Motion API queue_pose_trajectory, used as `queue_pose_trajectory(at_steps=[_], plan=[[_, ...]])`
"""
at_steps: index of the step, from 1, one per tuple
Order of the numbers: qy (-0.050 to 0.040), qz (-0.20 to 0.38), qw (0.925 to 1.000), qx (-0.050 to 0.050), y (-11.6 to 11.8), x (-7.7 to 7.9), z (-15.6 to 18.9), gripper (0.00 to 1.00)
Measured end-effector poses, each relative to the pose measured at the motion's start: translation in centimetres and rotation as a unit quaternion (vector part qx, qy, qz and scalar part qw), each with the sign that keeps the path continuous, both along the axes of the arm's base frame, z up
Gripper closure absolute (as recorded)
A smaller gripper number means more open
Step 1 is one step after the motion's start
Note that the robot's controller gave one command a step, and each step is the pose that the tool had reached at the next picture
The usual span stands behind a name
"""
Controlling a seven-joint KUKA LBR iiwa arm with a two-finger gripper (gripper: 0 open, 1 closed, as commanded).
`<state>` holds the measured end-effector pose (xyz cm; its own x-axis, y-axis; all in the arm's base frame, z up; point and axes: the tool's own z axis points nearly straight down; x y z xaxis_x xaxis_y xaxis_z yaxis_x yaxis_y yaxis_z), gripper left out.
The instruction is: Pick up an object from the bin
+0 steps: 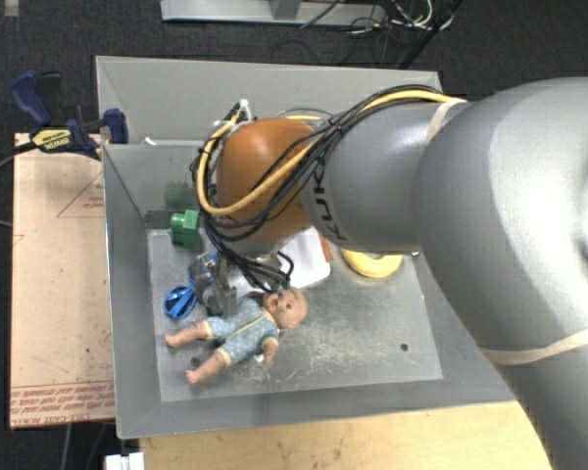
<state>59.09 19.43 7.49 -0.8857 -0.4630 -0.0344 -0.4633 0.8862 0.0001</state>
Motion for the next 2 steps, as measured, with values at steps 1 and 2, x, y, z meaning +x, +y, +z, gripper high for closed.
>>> queue_pose_trajectory(at_steps=[1,2], plan=[[0.0021,0.0,1.0,-0.001,-0.1,0.0,0.4,1.0],[-0.0024,0.018,0.9998,0.001,-2.2,-5.2,0.4,1.0]])
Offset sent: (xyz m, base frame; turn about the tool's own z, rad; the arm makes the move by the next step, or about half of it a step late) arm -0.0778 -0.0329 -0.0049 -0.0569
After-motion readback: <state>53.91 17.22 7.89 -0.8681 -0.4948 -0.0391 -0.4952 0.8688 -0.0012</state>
